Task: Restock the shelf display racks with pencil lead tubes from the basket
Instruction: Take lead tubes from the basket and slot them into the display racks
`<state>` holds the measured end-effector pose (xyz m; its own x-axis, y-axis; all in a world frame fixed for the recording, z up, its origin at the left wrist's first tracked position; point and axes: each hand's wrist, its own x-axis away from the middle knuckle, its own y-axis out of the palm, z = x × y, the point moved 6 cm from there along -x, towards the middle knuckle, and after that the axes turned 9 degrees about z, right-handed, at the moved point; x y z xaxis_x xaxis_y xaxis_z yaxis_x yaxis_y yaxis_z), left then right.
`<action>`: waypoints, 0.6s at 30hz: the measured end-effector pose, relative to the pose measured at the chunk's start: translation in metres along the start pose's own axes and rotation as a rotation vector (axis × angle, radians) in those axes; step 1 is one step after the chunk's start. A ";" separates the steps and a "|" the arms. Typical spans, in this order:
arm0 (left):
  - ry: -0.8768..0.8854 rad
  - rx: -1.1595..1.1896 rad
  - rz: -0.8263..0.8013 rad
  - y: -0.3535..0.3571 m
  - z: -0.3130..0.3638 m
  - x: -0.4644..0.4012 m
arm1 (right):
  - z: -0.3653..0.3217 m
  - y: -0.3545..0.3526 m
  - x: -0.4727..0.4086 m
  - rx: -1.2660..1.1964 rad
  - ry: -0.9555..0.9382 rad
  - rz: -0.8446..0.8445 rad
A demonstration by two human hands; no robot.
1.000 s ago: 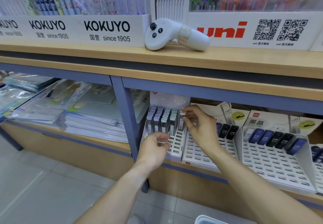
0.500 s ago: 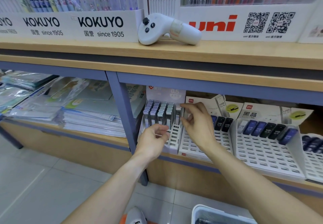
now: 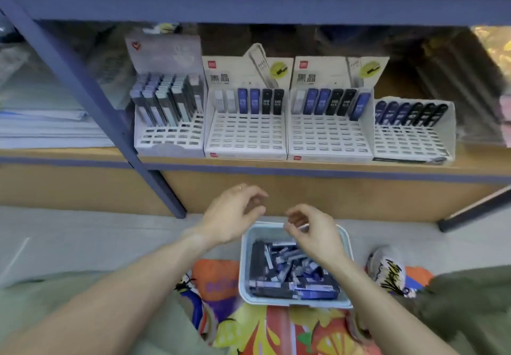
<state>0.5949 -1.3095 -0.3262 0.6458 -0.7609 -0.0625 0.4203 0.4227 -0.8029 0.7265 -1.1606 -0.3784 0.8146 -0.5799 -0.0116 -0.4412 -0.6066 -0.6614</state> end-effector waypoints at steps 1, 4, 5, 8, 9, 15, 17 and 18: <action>-0.016 -0.027 -0.079 0.027 -0.004 0.006 | 0.030 0.008 0.012 0.067 0.093 -0.094; -0.183 -0.019 -0.167 0.096 -0.025 0.025 | 0.102 0.026 0.044 0.259 0.291 -0.337; -0.233 -0.020 -0.187 0.116 -0.030 0.031 | 0.117 0.029 0.050 0.287 0.326 -0.377; -0.315 -0.043 -0.280 0.170 -0.040 0.047 | 0.142 0.035 0.055 0.303 0.372 -0.423; -0.322 -0.046 -0.310 0.184 -0.041 0.050 | 0.147 0.036 0.053 0.304 0.381 -0.407; -0.292 -0.072 -0.369 0.240 -0.037 0.037 | 0.165 0.036 0.035 0.282 0.395 -0.312; -0.302 -0.071 -0.385 0.254 -0.034 0.029 | 0.168 0.039 0.027 0.289 0.375 -0.310; -0.310 -0.076 -0.399 0.261 -0.033 0.025 | 0.169 0.041 0.024 0.299 0.362 -0.312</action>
<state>0.7001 -1.2347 -0.5567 0.6080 -0.6691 0.4274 0.6328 0.0833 -0.7698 0.7914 -1.1077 -0.5325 0.6847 -0.5794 0.4422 -0.0314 -0.6295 -0.7764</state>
